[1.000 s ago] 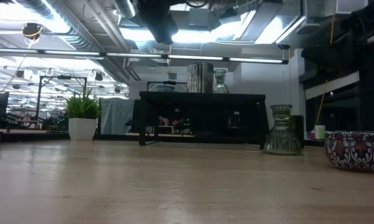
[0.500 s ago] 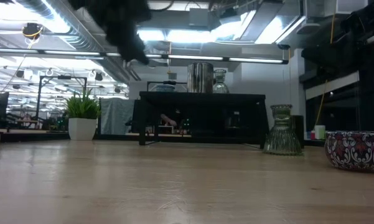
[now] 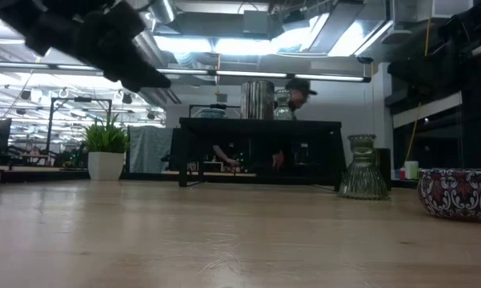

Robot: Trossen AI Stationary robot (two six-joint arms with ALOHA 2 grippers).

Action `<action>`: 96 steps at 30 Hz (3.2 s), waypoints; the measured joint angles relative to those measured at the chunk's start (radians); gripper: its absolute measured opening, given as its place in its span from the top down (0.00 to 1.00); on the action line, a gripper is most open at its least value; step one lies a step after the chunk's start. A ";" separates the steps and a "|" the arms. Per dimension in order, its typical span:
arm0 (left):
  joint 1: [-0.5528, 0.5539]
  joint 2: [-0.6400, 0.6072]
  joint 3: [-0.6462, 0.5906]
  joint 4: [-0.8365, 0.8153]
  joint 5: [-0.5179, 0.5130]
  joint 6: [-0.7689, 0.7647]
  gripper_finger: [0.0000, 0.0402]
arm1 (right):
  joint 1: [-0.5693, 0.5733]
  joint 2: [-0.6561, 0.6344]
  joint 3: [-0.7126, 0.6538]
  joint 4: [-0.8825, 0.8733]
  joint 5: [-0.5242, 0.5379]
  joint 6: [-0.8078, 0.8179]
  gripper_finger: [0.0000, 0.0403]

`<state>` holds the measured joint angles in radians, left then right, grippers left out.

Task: Pick & Place candle stick holders
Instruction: Adjust the green candle holder on the shelf

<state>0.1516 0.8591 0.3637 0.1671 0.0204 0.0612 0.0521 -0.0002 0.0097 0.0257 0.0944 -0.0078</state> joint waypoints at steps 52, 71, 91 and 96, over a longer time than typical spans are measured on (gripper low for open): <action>-0.120 -0.819 -0.355 -0.143 0.053 -0.014 1.00 | 0.000 0.000 0.000 0.000 0.000 0.000 1.00; -0.120 -0.828 -0.354 -0.162 -0.027 -0.058 1.00 | 0.000 0.000 0.000 0.000 0.000 0.000 1.00; -0.120 -0.828 -0.354 -0.162 -0.027 -0.058 0.98 | 0.000 0.000 0.000 0.000 0.000 0.000 1.00; -0.120 -0.828 -0.355 -0.162 -0.027 -0.057 0.99 | 0.000 0.000 0.000 0.000 0.000 0.000 1.00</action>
<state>0.0315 0.0307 0.0090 0.0051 -0.0067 0.0040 0.0520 -0.0002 0.0093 0.0261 0.0944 -0.0078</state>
